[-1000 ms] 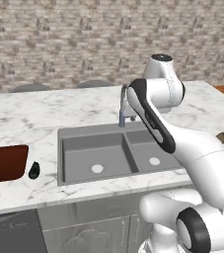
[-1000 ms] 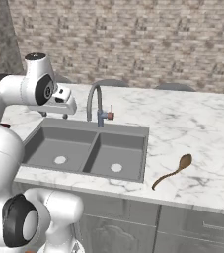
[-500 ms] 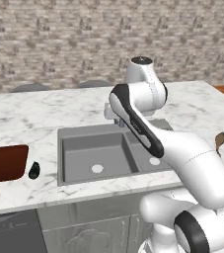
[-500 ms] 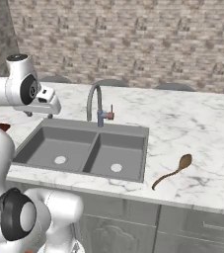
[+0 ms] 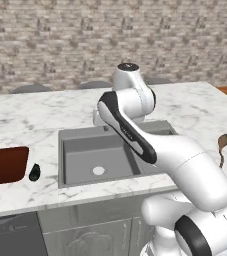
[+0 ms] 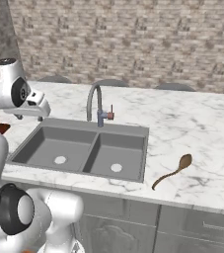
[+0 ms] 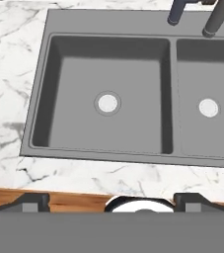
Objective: Pick up all produce items and place them in the sink. Turn on the sink faucet to wash them. Then turn the sink off and put them in the tray.
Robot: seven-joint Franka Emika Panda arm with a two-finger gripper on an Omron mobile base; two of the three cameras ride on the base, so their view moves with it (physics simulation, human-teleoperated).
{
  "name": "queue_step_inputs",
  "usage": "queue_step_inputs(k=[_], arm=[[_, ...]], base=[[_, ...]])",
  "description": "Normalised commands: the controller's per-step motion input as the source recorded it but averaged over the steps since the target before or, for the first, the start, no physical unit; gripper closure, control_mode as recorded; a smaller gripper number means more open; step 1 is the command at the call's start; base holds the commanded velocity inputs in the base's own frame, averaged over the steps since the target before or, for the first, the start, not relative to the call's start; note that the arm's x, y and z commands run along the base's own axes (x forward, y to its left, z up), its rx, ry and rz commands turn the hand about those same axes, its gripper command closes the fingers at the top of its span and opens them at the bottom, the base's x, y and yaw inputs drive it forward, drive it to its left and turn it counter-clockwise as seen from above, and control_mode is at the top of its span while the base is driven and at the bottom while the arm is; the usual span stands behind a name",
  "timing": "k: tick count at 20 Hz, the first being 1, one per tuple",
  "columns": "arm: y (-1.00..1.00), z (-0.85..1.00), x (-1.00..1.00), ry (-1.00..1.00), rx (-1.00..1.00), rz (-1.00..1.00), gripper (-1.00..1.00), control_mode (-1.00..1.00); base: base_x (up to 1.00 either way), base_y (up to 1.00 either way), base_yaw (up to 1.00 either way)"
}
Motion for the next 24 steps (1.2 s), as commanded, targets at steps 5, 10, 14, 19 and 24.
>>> queue_step_inputs(k=[5,10,14,19,24], arm=[[0.70,-0.26,0.02,0.05,0.00,0.00,-1.00,-1.00],[0.56,-0.14,0.01,0.06,0.00,0.00,-1.00,-1.00],[0.45,-0.14,0.00,0.01,0.00,0.00,-1.00,-1.00],[0.41,-0.22,0.01,0.00,0.00,0.00,-1.00,-1.00],[0.17,-0.17,-0.03,0.02,0.00,0.01,-1.00,-1.00]], base=[[0.00,0.00,0.00],[0.00,0.00,0.00],[0.00,0.00,0.00],[0.00,0.00,0.00],[0.00,0.00,0.00]])
